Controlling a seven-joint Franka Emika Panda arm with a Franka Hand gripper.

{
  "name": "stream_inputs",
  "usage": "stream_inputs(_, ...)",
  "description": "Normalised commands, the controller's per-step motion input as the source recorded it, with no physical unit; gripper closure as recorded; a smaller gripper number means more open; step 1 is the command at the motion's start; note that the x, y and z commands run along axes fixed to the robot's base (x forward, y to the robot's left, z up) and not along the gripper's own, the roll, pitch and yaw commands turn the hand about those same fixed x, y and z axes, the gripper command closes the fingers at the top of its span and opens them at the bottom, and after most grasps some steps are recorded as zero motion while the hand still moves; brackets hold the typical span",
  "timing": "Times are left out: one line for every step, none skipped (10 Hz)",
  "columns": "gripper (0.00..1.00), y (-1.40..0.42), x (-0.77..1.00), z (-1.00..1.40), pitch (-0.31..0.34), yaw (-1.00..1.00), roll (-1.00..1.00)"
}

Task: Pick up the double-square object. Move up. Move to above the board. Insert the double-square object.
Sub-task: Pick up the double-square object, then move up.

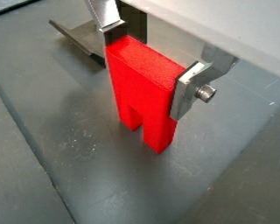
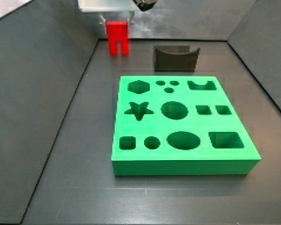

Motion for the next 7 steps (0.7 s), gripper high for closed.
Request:
stream_inputs(1.00, 0.00, 0.00, 0.00, 0.000, 0.00, 0.00)
stream_inputs(1.00, 0.00, 0.00, 0.00, 0.000, 0.00, 0.00)
stream_inputs(1.00, 0.00, 0.00, 0.83, 0.000, 0.00, 0.00)
stream_inputs(1.00, -0.06, 0.00, 0.85, -0.008, 0.00, -0.01)
stream_inputs(1.00, -0.06, -0.04, 0.73, 0.030, 0.00, 0.00)
stream_inputs(1.00, -0.03, -0.03, 0.61, 0.038, 0.00, 0.03)
stream_inputs(1.00, -0.01, -0.03, 0.47, 0.044, 0.00, 0.05)
